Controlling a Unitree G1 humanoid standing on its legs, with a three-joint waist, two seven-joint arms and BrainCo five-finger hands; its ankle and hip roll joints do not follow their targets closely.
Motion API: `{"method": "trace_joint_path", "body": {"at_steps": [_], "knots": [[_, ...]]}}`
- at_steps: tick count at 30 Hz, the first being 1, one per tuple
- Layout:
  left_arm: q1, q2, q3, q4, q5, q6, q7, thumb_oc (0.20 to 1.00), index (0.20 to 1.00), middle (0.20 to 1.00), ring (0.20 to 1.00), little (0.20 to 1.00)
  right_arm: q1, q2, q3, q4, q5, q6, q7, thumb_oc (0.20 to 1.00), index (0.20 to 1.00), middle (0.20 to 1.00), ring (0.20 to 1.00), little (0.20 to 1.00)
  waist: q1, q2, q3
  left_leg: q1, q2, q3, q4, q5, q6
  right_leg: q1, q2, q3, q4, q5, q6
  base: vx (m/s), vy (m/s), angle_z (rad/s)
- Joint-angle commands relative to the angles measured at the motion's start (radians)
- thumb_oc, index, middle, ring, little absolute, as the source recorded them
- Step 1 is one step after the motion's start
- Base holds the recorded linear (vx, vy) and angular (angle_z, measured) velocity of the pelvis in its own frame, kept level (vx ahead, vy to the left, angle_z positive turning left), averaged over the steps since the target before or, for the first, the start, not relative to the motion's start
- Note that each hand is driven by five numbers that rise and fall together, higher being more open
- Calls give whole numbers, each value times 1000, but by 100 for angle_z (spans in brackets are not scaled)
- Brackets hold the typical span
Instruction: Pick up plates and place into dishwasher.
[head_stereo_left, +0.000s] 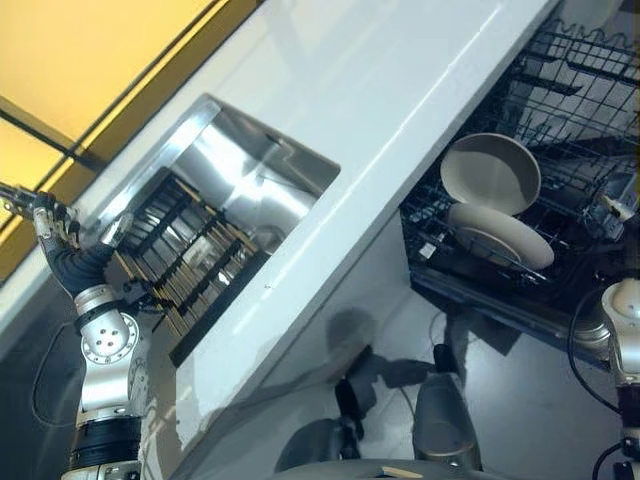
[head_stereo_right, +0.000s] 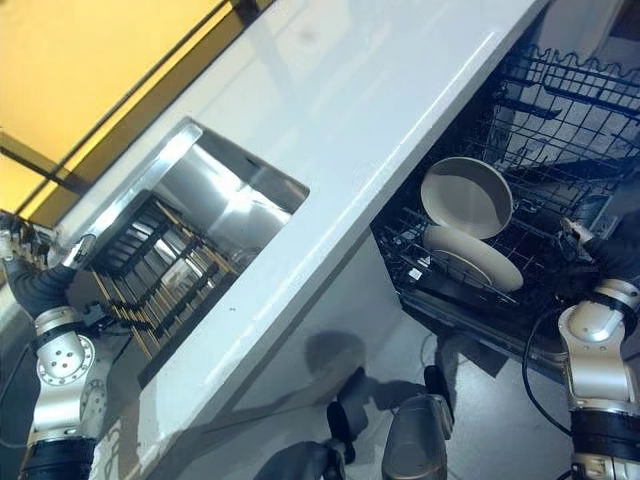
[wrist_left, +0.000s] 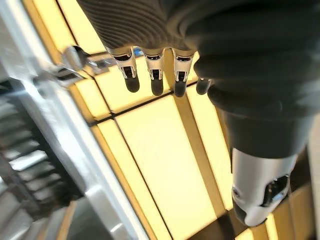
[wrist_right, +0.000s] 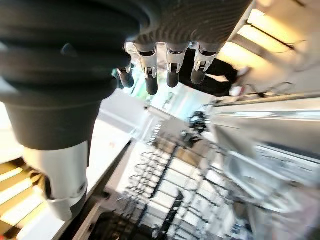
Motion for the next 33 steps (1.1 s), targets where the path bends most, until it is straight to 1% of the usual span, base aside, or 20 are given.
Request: {"method": "trace_joint_path", "body": {"at_steps": [1, 4, 8, 11, 13, 16, 18, 20, 22, 26, 30, 33], "knots": [[-1, 7, -4, 35, -7, -41, -2, 1000, 1000, 1000, 1000, 1000, -10, 8, -2, -30, 103, -100, 53, 1000, 1000, 1000, 1000, 1000, -23, -47, -29, -28, 37, -18, 169, -82, -40, 90, -74, 14, -81, 2, 4, 77, 153, -6], [-16, 1, -27, 43, -11, -38, 0, 1000, 1000, 1000, 1000, 1000, -41, 6, 15, 13, 204, -132, 99, 1000, 1000, 1000, 1000, 1000, -32, -33, 0, -47, 16, -16, 208, -98, -36, 64, -97, 35, -54, 3, 12, 5, 132, -11], [-54, 18, -64, 49, -18, -37, 20, 1000, 1000, 1000, 1000, 1000, -98, 7, 42, 59, 332, -180, 141, 1000, 1000, 1000, 1000, 1000, -35, -17, 42, -79, -7, -18, 234, -104, -30, 34, -118, 53, -39, 15, 23, -39, 80, -18], [-78, 28, -77, 58, -31, -41, 33, 1000, 1000, 1000, 1000, 1000, -136, 12, 46, 102, 380, -223, 128, 1000, 1000, 1000, 1000, 1000, -37, -8, 69, -103, -18, -12, 253, -107, -29, 10, -136, 58, -29, 22, 32, -49, 65, -5], [-89, 31, -86, 64, -38, -48, 44, 1000, 1000, 1000, 1000, 1000, -158, 12, 50, 116, 378, -237, 110, 1000, 1000, 1000, 1000, 1000, -40, -1, 86, -125, -22, -13, 269, -109, -29, -19, -145, 65, -14, 24, 35, -87, 51, 5], [-101, 38, -96, 69, -41, -58, 58, 1000, 1000, 1000, 1000, 1000, -179, 21, 62, 117, 391, -251, 113, 1000, 1000, 1000, 1000, 1000, -42, 8, 108, -154, -30, -21, 281, -110, -28, -52, -151, 73, 1, 28, 37, -75, 33, 3], [-105, 35, -101, 66, -38, -63, 64, 1000, 1000, 1000, 1000, 1000, -196, 24, 74, 118, 387, -249, 125, 1000, 1000, 1000, 1000, 1000, -40, 12, 118, -166, -36, -27, 284, -108, -27, -67, -153, 79, 7, 31, 38, -17, 14, 0], [-105, 34, -106, 58, -31, -64, 65, 1000, 1000, 1000, 1000, 1000, -210, 27, 86, 126, 386, -257, 149, 1000, 1000, 1000, 1000, 1000, -36, 16, 126, -172, -41, -33, 283, -107, -25, -73, -154, 81, 7, 32, 37, 0, 0, 0], [-111, 35, -115, 45, -23, -60, 66, 1000, 1000, 1000, 1000, 1000, -236, 31, 105, 137, 401, -278, 195, 1000, 1000, 1000, 1000, 1000, -29, 19, 137, -183, -45, -44, 282, -104, -25, -86, -154, 84, 9, 36, 36, 0, 0, 0], [-134, 39, -132, 26, -11, -40, 82, 1000, 1000, 1000, 1000, 1000, -286, 42, 134, 157, 446, -280, 240, 1000, 1000, 1000, 1000, 1000, -19, 21, 149, -208, -49, -53, 289, -100, -25, -111, -158, 86, 16, 41, 37, -8, 2, 0], [-157, 41, -153, 19, 0, -24, 110, 1000, 1000, 1000, 1000, 1000, -333, 67, 169, 175, 470, -277, 220, 1000, 1000, 1000, 1000, 1000, -10, 26, 159, -235, -50, -54, 289, -90, -24, -137, -163, 85, 22, 46, 39, -50, 11, 3], [-165, 43, -160, 17, 1, -25, 125, 1000, 1000, 1000, 1000, 1000, -358, 85, 183, 187, 481, -278, 203, 1000, 1000, 1000, 1000, 1000, -4, 35, 167, -247, -53, -54, 283, -82, -24, -150, -167, 82, 23, 49, 39, -41, 33, 4]]}}
